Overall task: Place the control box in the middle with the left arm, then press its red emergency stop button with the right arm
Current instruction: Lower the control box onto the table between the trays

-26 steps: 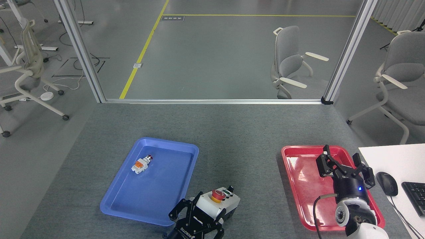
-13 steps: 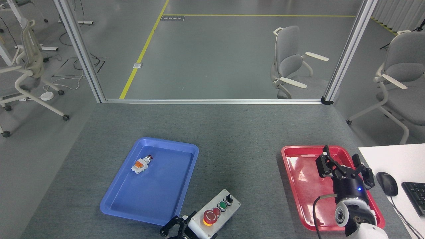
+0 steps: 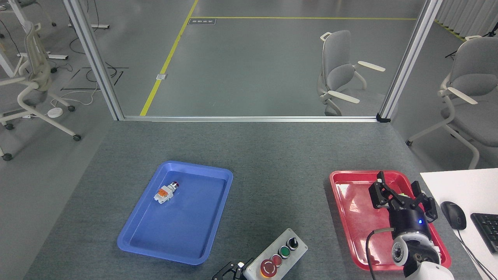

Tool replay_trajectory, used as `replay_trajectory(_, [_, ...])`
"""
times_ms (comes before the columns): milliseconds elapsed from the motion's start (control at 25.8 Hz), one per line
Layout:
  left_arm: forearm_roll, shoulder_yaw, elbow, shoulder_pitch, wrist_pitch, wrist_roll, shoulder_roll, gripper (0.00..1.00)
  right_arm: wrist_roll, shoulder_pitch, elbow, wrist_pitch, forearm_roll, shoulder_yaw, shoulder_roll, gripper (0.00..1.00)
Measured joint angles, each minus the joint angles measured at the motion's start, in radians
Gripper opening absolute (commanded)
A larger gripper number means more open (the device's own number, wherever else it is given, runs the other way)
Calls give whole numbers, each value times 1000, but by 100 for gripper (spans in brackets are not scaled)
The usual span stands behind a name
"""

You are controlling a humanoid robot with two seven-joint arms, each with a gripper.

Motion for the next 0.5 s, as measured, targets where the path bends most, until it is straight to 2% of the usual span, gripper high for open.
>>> replay_trajectory(194, [-4,-5,66,-59,-1,-56,-62,0,-2,0,1,-3,0,1,1,98])
replay_trajectory(503, [-3,-6,245,-214,6,-73,-141,0,-9,0,1,-33,1,3,0,98])
